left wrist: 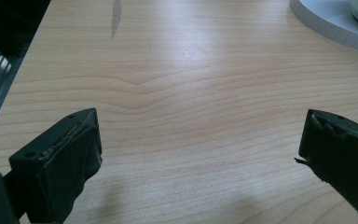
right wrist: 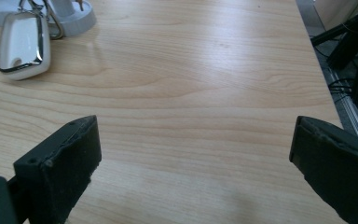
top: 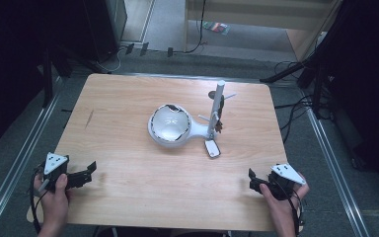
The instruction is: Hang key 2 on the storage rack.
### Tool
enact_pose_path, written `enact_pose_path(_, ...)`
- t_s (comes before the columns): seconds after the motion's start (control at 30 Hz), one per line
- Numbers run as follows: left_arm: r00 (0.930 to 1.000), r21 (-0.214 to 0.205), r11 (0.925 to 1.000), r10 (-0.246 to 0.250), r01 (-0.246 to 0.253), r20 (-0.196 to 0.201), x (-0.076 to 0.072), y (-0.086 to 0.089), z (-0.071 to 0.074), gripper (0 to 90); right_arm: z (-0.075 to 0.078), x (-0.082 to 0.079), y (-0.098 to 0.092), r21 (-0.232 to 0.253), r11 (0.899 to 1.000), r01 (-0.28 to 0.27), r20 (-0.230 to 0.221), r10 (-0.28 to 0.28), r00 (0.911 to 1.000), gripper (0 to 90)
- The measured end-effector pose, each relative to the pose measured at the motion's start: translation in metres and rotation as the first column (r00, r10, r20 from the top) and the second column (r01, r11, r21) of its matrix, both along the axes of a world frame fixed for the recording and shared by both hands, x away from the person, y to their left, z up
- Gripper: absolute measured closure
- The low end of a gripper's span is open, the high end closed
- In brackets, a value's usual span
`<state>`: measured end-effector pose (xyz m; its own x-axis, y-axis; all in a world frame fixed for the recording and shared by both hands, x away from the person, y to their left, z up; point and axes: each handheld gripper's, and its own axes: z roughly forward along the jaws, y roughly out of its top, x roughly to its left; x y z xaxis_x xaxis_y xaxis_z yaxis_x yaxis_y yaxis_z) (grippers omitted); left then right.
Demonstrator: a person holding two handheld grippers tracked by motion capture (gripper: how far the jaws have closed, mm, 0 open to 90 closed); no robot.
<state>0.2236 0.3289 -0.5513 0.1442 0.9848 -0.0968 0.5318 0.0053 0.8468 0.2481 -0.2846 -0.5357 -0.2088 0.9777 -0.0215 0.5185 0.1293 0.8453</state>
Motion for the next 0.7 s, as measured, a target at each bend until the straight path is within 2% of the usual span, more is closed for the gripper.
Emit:
enact_pose_path(0.13,1.0,-0.002,1.0,0.0,0.0,-0.001,0.0,0.0,0.0,0.0,-0.001,-0.002,-0.006,0.018,1.0,0.016,0.001,-0.016,0.9999,1.9)
enact_pose_path(0.33,1.0,-0.002,1.0,-0.002,0.002,-0.003,0.0,0.0,0.0,0.0,-0.002,-0.008,-0.013,0.012,1.0,0.01,0.007,-0.01,0.9999,1.9)
enact_pose_path(0.7,1.0,-0.002,1.0,-0.002,0.002,-0.004,0.0,0.0,0.0,0.0,-0.005,-0.019,-0.03,0.019,0.999,0.042,-0.006,-0.042,0.9991,1.8)
